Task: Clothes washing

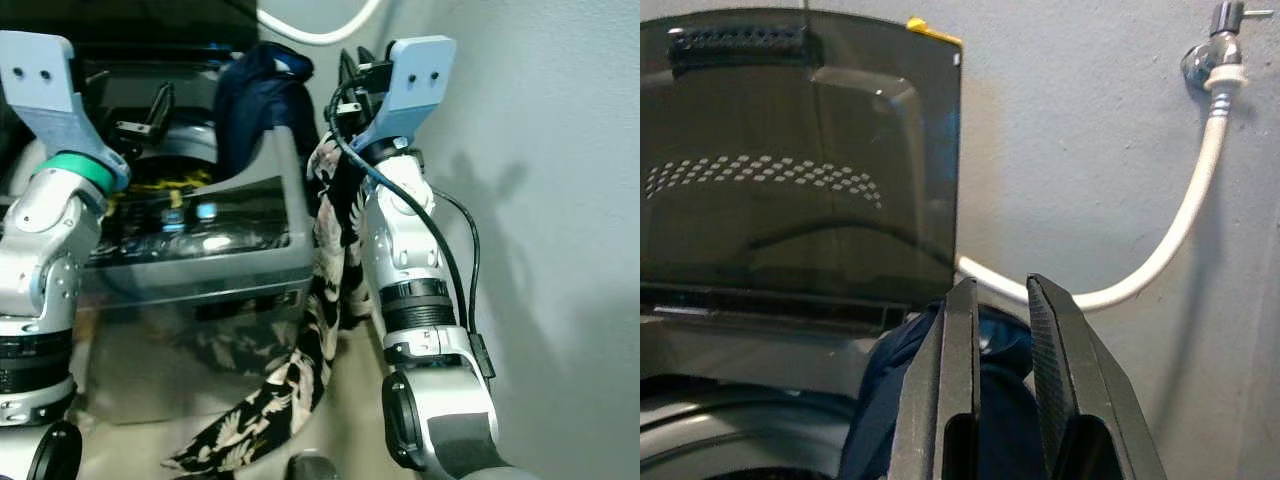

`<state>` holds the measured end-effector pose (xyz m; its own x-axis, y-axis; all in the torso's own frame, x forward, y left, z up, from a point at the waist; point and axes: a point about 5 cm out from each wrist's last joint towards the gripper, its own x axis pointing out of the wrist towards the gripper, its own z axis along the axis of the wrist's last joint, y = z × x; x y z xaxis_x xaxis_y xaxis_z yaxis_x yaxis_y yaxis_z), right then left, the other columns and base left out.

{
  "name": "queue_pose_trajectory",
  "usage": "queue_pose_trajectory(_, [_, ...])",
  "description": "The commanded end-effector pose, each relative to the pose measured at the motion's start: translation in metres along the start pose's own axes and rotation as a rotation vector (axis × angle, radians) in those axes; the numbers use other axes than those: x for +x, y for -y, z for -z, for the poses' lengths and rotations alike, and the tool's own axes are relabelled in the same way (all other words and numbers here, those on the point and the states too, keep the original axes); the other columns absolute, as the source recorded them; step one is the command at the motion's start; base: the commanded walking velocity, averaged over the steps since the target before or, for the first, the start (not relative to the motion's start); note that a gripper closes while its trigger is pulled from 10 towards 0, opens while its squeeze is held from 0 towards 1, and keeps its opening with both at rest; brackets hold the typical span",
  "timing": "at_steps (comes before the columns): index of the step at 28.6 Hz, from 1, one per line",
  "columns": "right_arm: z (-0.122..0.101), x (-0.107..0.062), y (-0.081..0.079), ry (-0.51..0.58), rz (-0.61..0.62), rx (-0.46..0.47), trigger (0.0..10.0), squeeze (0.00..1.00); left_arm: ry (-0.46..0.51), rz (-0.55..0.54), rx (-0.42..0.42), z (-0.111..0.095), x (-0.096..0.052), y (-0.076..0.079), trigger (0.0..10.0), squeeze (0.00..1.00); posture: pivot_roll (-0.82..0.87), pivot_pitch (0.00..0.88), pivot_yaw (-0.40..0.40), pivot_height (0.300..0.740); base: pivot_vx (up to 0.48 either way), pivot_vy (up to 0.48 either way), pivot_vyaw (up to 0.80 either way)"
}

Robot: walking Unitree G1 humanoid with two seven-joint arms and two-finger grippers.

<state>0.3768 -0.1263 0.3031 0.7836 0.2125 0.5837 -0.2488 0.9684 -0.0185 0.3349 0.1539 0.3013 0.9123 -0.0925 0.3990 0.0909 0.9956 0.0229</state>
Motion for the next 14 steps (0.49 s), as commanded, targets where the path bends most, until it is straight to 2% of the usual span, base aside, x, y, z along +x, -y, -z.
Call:
queue_pose_trajectory(1, [-0.0050, 0.0007, 0.0015, 0.021, 0.005, -0.003, 10.0, 0.00, -0.012, 0.009, 0.015, 0.0021, -0.0004, 0.0024, 10.0, 0.00, 0.04, 0.088, -0.018, 0.740, 0.000, 0.000, 0.00])
queue_pose_trajectory(14, [-0.0058, 0.0001, 0.0014, 0.019, 0.004, -0.007, 10.0, 0.00, -0.022, 0.008, 0.017, 0.0035, -0.0004, 0.0031, 10.0, 0.00, 0.04, 0.093, -0.019, 0.740, 0.000, 0.000, 0.00])
